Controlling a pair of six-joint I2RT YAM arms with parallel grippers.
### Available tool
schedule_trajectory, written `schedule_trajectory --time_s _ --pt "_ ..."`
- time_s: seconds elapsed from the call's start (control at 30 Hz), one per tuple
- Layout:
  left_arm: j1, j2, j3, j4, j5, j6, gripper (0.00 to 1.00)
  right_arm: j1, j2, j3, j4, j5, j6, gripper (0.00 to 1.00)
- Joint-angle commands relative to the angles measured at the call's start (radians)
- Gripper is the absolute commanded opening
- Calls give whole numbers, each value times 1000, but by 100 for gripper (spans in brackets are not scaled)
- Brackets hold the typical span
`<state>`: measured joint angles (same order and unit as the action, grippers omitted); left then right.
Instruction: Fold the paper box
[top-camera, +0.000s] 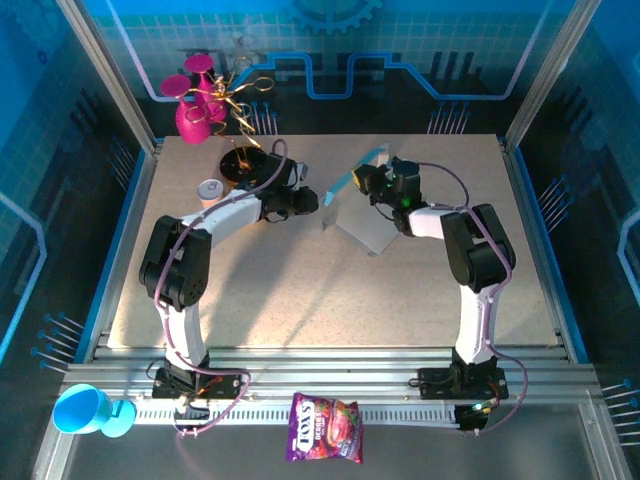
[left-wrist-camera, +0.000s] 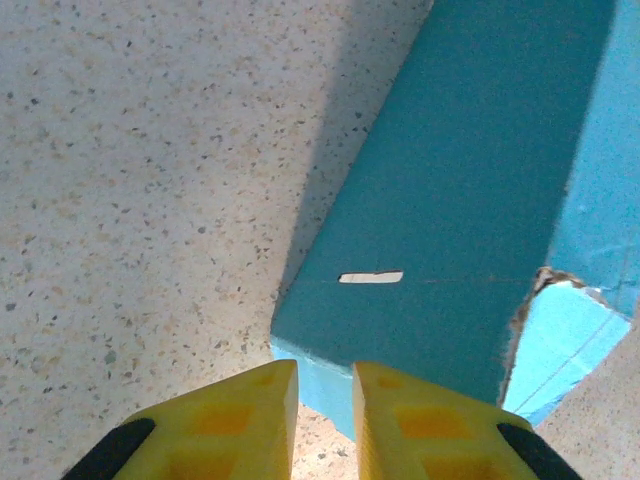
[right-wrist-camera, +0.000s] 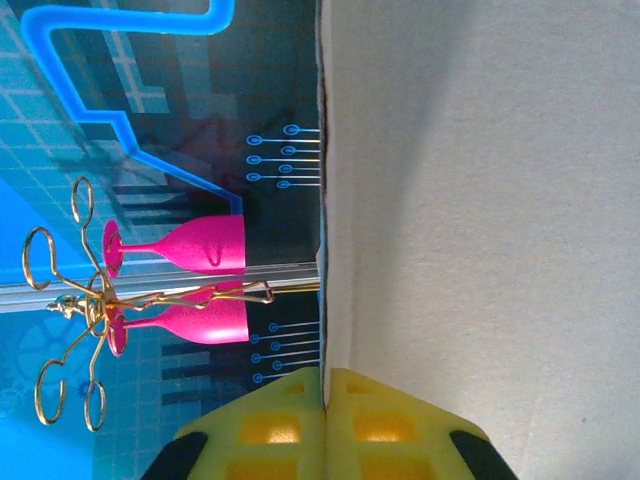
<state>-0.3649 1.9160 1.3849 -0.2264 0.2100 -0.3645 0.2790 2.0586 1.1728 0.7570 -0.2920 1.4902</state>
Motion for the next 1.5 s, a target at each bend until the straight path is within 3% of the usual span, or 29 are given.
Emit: schedule_trajectory --time_s 0.0,0.3,0.57,0.8,1.1,1.47 --pt "-15 16 -16 49 40 64 22 -14 34 25 -2 -22 -26 0" --pt "-35 29 -58 106 70 115 22 -18 55 48 3 -35 -20 0" --pt "-47 6 -125 210 117 159 33 -24 73 72 5 -50 -10 0" --pt "-47 9 -194 348 149 193 37 -26 75 87 15 -64 6 0" --pt "-53 30 -192 435 154 162 33 -29 66 84 48 -77 17 0" --pt "-88 37 -181 428 55 164 29 -46 83 37 163 -96 58 0"
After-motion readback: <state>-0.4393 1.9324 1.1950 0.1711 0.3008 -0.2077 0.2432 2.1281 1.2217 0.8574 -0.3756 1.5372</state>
